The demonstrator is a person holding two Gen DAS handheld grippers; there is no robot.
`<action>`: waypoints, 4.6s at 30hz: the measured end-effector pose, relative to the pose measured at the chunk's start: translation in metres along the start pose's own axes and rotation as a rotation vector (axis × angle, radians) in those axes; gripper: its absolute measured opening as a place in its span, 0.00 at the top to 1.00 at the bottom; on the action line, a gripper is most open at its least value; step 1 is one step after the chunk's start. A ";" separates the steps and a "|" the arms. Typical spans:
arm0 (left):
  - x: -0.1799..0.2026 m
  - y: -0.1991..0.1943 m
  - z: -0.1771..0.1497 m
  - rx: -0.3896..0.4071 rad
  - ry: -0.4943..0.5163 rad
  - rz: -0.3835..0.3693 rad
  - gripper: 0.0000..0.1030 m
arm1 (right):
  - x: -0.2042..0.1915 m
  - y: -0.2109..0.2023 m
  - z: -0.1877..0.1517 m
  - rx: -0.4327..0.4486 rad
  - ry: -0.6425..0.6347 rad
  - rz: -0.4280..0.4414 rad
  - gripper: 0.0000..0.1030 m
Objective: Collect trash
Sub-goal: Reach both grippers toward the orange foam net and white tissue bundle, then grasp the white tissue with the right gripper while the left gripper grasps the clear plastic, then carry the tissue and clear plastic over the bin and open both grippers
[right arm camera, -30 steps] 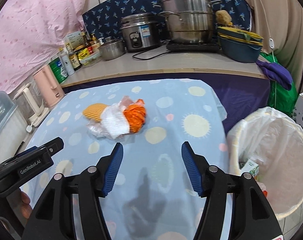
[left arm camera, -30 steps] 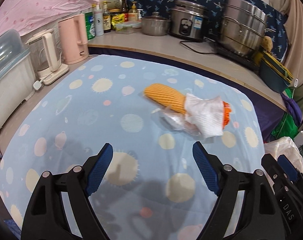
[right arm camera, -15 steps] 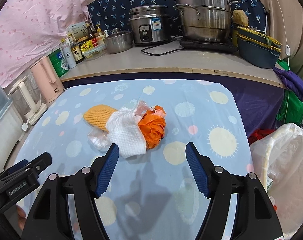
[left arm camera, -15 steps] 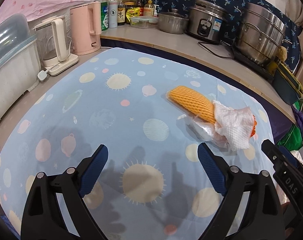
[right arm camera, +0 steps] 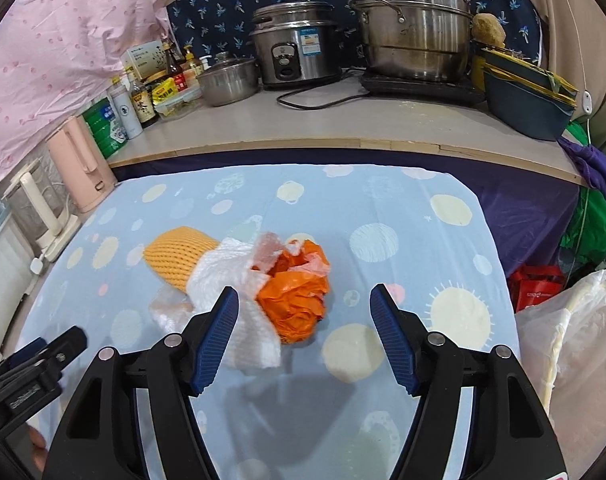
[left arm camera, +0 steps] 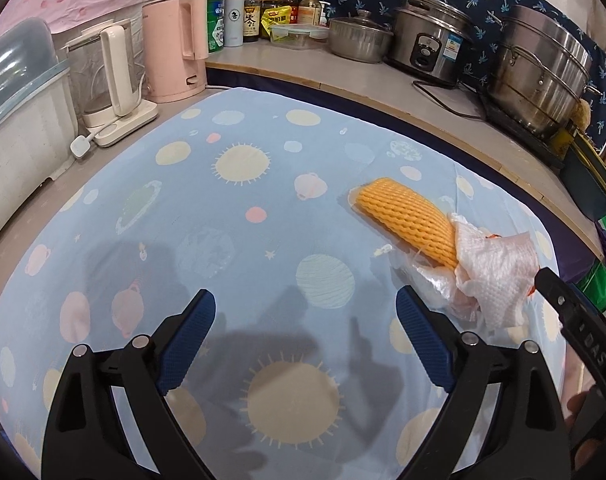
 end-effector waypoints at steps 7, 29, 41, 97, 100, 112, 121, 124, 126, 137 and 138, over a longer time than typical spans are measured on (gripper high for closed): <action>0.003 0.011 0.010 0.000 -0.014 0.002 0.14 | -0.028 0.014 -0.020 -0.061 -0.039 0.060 0.55; 0.011 0.012 -0.017 -0.047 0.009 -0.001 0.14 | -0.041 -0.008 -0.013 -0.022 -0.083 0.112 0.61; -0.009 0.016 -0.015 -0.057 -0.029 0.028 0.14 | -0.056 0.027 -0.017 -0.074 -0.112 0.127 0.93; 0.047 -0.091 -0.032 -0.030 0.097 -0.167 0.83 | -0.014 -0.149 -0.015 0.065 0.012 0.241 0.94; 0.054 -0.109 -0.028 -0.002 0.108 -0.185 0.83 | -0.005 -0.163 -0.010 0.093 0.022 0.231 0.94; 0.080 -0.157 -0.013 0.082 0.125 -0.235 0.83 | 0.032 -0.198 -0.004 0.153 0.056 0.179 0.94; 0.114 -0.170 -0.024 0.078 0.167 -0.270 0.83 | 0.083 -0.207 -0.006 0.160 0.055 0.058 0.94; 0.129 -0.173 -0.030 0.070 0.185 -0.289 0.83 | 0.105 -0.207 -0.007 0.153 0.060 0.013 0.94; 0.141 -0.174 -0.034 0.067 0.201 -0.301 0.83 | 0.120 -0.208 -0.008 0.148 0.070 -0.013 0.94; 0.206 -0.181 -0.057 0.044 0.284 -0.371 0.83 | 0.179 -0.204 -0.021 0.125 0.099 -0.097 0.94; 0.212 -0.182 -0.059 0.042 0.291 -0.377 0.83 | 0.185 -0.204 -0.022 0.123 0.105 -0.103 0.94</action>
Point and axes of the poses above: each gripper's, at about its wrist camera, not at the fingertips, and y roughly the way its jaws point, x to its right, z to its top, the point moved 9 cm from there along y, roughly the way its jaws point, and after that the axes turned 11 degrees about x, right-handed, at the moved point
